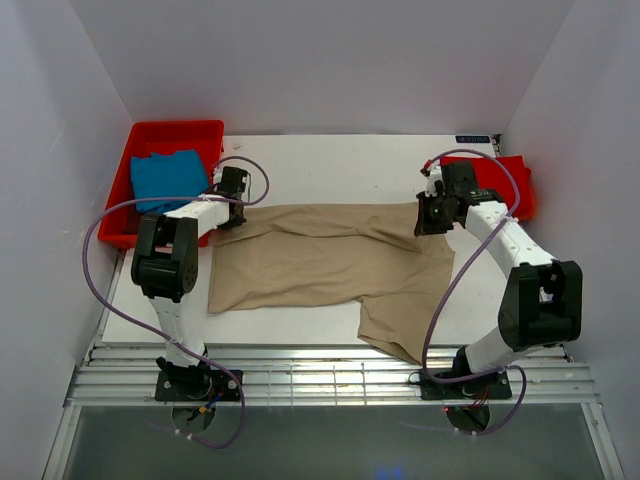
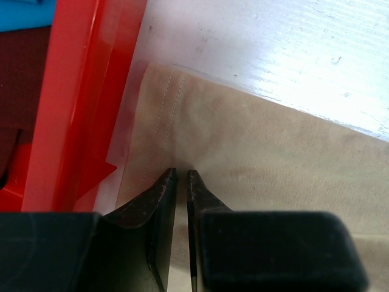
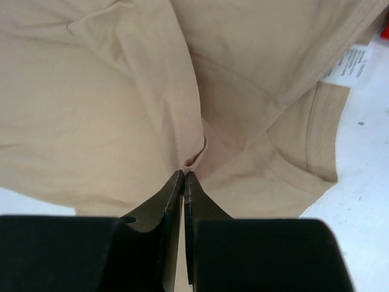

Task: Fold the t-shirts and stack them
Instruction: Fold the tshirt

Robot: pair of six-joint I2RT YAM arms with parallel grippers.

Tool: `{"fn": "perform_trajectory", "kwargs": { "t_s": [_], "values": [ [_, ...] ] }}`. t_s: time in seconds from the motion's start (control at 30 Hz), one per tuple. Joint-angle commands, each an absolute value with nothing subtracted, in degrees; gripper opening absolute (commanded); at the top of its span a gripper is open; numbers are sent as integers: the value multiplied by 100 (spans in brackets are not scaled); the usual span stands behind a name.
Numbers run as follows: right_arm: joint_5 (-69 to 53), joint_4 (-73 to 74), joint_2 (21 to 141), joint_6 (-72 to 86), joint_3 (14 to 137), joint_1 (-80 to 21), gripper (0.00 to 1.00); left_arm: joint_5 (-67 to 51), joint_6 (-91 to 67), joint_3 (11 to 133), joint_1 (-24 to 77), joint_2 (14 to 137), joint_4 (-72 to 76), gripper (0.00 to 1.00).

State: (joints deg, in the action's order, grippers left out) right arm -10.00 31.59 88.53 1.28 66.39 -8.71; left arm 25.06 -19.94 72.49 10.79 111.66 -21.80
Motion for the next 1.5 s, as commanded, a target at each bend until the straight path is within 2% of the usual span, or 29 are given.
{"fn": "perform_trajectory", "kwargs": {
  "t_s": [0.0, 0.43, 0.5, 0.53, 0.57, 0.73, 1.03, 1.47],
  "values": [
    [-1117, 3857, 8526, 264, 6557, -975, 8, 2593, -1969, 7163, 1072, 10714, -2145, 24],
    [-651, 5026, 7998, 642, 6214, -1301, 9, 2575, -1969, 7128, 1072, 10661, -2136, 24],
    [-537, 5062, 7963, 703, 6039, -1336, 17, 2601, -1951, 7119, 1072, 10635, -2136, 24],
    [-467, 5054, 7928, 712, 5986, -1336, 24, 2619, -1925, 7119, 1072, 10626, -2144, 24],
    [-414, 5010, 7867, 712, 5968, -1336, 36, 2628, -1916, 7119, 1081, 10609, -2145, 24],
    [-158, 4457, 7883, 650, 6309, -1336, 46, 2672, -1872, 7110, 1072, 10494, -2171, 24],
    [-1098, 2639, 9305, 905, 6846, -1336, 46, 2645, -1916, 7040, 1072, 10336, -2346, 24],
    [-1644, 2066, 10705, 1011, 7576, -1336, 45, 2698, -1986, 6891, 1081, 10099, -2514, 29]
  ]
}}
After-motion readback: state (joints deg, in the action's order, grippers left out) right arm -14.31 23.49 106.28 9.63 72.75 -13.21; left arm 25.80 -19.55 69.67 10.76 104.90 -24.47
